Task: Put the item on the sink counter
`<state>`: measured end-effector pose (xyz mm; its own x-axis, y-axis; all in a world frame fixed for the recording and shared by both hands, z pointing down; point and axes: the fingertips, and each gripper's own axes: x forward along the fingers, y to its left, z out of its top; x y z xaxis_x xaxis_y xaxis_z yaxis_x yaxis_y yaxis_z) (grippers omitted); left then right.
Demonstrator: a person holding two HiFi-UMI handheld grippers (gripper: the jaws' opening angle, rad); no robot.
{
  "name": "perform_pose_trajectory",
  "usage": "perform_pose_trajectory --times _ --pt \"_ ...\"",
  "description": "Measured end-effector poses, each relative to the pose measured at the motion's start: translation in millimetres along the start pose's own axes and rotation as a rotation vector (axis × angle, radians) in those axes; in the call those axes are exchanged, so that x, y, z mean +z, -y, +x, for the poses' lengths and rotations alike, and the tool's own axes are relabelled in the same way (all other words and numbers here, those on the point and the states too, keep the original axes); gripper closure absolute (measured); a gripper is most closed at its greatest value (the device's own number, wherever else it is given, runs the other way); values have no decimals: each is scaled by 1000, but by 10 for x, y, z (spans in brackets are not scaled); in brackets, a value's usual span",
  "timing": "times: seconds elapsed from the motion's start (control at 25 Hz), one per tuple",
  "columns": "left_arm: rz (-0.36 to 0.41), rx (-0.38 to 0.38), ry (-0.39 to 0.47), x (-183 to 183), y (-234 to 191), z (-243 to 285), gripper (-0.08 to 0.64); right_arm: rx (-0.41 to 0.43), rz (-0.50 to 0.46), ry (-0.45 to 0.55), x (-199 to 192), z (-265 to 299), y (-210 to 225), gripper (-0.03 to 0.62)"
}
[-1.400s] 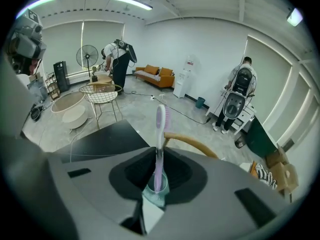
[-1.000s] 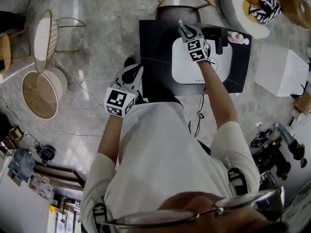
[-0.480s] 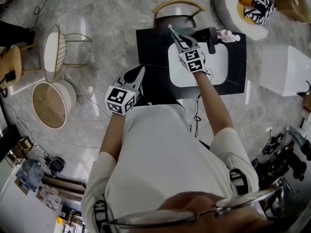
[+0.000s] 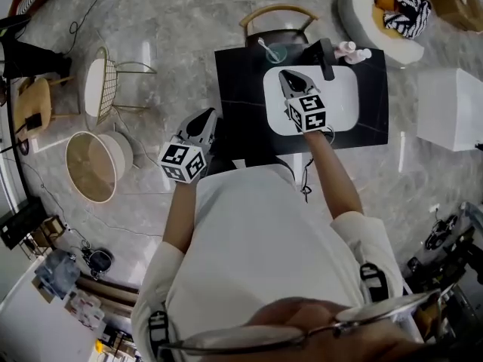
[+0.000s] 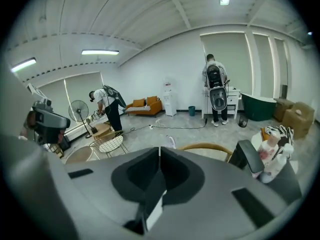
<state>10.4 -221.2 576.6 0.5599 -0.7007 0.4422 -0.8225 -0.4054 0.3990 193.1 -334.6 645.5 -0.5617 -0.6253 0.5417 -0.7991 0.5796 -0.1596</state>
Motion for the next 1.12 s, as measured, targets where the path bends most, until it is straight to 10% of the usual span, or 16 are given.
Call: perform_pose_trajectory --times 1.12 --pt "187 -225 60 -521 559 -1231 555 -214 -29 203 -57 -1993 -1568 584"
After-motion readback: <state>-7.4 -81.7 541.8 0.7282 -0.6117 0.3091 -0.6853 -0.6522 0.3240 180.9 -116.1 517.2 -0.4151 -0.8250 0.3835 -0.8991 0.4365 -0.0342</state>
